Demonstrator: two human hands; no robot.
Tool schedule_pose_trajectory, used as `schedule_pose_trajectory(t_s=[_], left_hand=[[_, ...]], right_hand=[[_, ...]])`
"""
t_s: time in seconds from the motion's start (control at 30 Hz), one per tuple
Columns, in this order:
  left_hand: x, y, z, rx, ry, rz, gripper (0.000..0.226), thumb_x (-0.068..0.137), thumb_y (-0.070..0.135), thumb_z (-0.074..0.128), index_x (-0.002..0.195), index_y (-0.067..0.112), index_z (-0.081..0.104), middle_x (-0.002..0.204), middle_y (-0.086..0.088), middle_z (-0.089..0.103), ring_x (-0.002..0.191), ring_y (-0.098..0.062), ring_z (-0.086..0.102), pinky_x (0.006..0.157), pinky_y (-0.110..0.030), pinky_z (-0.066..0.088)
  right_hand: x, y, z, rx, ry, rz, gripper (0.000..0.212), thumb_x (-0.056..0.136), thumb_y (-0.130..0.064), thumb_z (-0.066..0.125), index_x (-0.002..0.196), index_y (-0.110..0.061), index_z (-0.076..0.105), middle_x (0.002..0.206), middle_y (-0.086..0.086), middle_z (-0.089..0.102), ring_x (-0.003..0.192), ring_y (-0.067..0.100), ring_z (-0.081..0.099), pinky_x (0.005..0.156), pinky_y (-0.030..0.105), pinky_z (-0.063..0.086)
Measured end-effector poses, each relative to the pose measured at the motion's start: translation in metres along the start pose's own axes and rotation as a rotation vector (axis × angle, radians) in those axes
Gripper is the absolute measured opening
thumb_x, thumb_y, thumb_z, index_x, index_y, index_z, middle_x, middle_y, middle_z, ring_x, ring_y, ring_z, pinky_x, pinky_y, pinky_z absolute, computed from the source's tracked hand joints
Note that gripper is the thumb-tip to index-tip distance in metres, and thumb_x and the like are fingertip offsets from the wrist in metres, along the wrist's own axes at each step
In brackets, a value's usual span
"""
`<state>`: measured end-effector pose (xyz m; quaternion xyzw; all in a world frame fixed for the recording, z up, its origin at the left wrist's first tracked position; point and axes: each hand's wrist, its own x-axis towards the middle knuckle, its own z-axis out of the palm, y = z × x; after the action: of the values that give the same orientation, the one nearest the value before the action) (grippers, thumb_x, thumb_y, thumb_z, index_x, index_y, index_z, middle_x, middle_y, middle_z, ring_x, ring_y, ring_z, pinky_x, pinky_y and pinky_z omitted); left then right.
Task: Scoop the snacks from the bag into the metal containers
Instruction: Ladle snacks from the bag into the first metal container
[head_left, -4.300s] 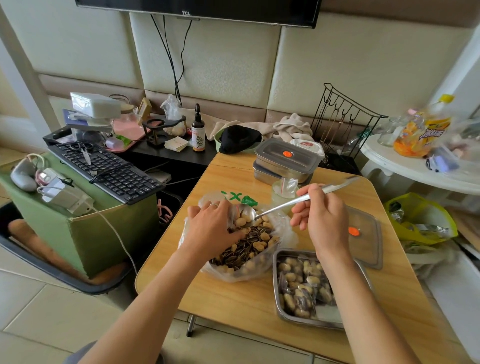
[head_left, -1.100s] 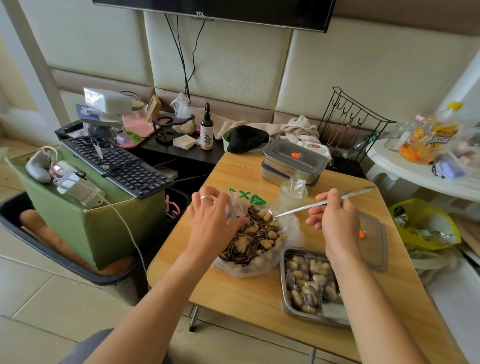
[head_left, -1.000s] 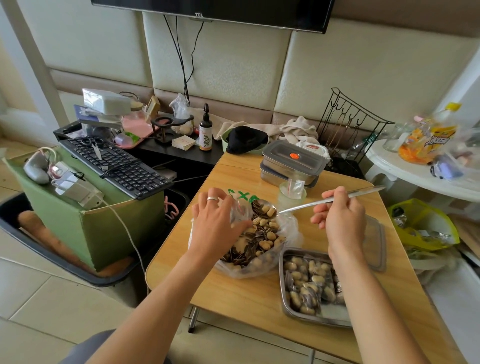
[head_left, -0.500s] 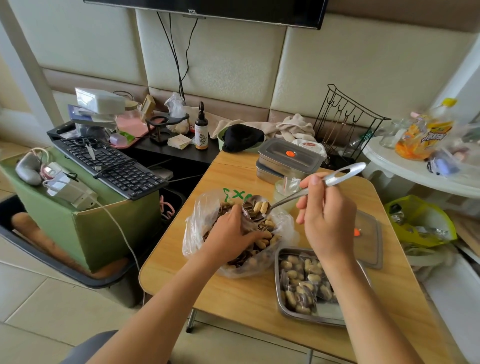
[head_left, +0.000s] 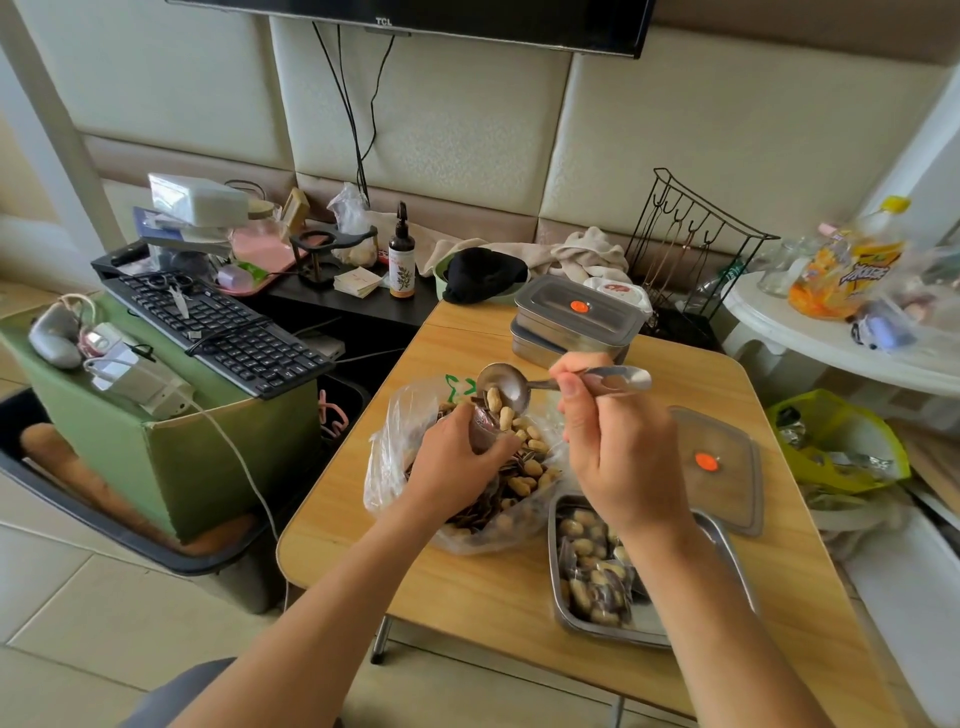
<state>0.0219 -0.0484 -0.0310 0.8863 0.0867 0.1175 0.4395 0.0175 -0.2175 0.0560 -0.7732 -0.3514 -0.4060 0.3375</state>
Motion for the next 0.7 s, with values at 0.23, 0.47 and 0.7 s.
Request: schedule_pose_trajectory(t_s=[0.23,0.47,0.7], left_hand=[[0.0,0.001,-0.001,-0.042,0.002,0.019,0.039,0.087,0.049,0.078,0.092,0.016,0.057,0.079,0.011,0.064,0.068,-0.004,0.057,0.055,-0.011,0.039],[0.0,0.001,-0.003,0.012,0.023,0.047,0.044,0.085,0.053,0.078,0.099,0.016,0.059,0.087,0.004,0.063,0.075,-0.01,0.058,0.059,-0.022,0.039],[-0.003,0.007,-0.017,-0.128,0.061,0.01,0.033,0.093,0.044,0.071,0.113,0.019,0.062,0.1,0.008,0.071,0.083,-0.002,0.068,0.071,-0.02,0.058]], right_hand=[[-0.001,0.005,-0.001,-0.062,0.042,-0.058,0.032,0.107,-0.014,0.049,0.092,0.003,0.071,0.086,0.01,0.072,0.061,0.014,0.058,0.063,0.006,0.041],[0.0,0.004,-0.002,0.022,0.017,-0.092,0.032,0.106,-0.012,0.049,0.089,0.004,0.071,0.085,0.008,0.073,0.06,0.014,0.058,0.06,0.011,0.044],[-0.001,0.016,-0.007,0.021,0.153,0.223,0.042,0.112,-0.029,0.039,0.098,-0.006,0.071,0.068,-0.003,0.066,0.053,0.013,0.064,0.048,0.033,0.051]])
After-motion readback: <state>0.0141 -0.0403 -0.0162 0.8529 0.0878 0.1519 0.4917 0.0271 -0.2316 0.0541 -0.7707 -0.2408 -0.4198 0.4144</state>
